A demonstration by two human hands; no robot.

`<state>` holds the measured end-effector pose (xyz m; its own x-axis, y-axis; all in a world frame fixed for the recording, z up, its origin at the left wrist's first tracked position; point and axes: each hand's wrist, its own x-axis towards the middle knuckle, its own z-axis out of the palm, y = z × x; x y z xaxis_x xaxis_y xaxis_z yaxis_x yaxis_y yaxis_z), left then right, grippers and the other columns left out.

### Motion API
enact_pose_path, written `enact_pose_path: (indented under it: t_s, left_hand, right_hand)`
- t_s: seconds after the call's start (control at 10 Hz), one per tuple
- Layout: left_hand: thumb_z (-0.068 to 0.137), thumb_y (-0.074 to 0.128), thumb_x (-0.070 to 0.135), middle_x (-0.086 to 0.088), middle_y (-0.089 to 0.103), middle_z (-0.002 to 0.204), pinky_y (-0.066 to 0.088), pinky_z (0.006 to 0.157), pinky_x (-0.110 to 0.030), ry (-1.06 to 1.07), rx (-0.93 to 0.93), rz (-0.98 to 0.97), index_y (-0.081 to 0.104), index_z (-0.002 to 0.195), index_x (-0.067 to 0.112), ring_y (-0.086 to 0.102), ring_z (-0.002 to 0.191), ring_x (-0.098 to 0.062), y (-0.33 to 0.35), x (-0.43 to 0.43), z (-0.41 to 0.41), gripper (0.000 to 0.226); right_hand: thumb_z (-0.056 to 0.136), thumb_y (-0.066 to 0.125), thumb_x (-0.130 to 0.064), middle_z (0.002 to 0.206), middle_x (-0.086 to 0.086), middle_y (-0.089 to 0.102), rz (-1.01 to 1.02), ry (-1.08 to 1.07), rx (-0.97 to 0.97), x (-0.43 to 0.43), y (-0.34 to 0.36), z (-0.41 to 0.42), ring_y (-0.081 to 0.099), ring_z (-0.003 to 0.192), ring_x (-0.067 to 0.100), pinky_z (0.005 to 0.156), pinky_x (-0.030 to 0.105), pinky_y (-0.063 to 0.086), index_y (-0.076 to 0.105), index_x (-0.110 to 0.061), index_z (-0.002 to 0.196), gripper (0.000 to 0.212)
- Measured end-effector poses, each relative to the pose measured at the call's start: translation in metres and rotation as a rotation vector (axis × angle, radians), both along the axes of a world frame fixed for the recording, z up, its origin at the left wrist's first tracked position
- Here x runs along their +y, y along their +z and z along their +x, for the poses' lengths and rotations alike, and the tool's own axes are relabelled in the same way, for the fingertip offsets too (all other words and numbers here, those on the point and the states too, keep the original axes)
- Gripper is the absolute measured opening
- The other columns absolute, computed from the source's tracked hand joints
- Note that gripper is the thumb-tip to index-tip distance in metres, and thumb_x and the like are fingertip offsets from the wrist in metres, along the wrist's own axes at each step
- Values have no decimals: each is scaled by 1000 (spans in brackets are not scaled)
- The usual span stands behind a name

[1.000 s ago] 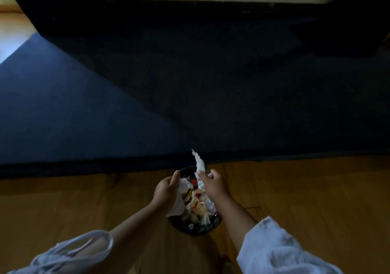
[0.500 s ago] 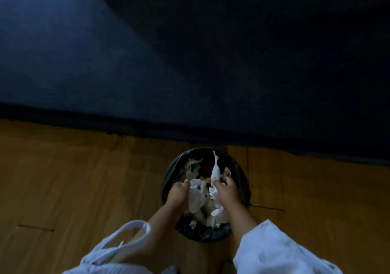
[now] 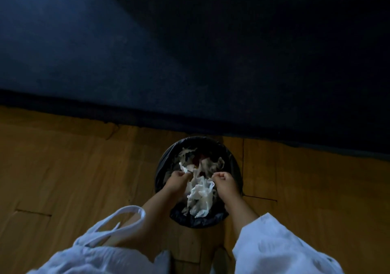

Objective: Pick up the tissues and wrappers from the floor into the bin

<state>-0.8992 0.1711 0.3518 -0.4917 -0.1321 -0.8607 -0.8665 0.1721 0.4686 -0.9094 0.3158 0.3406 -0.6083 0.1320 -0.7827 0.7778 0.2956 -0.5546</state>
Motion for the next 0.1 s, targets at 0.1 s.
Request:
enact_pose_path:
  t_s: [0.1]
  left_hand:
    - [97,45,28,-9,53,76,37,62,-26,-42,-39,6,57,101,6,52,66,-17,19,6,4,25]
  right_hand:
    - [93,47,-14,80,-2,49,-28,-7,20,4,23,4,45,71,11,55,21,35,55,-7,110,20]
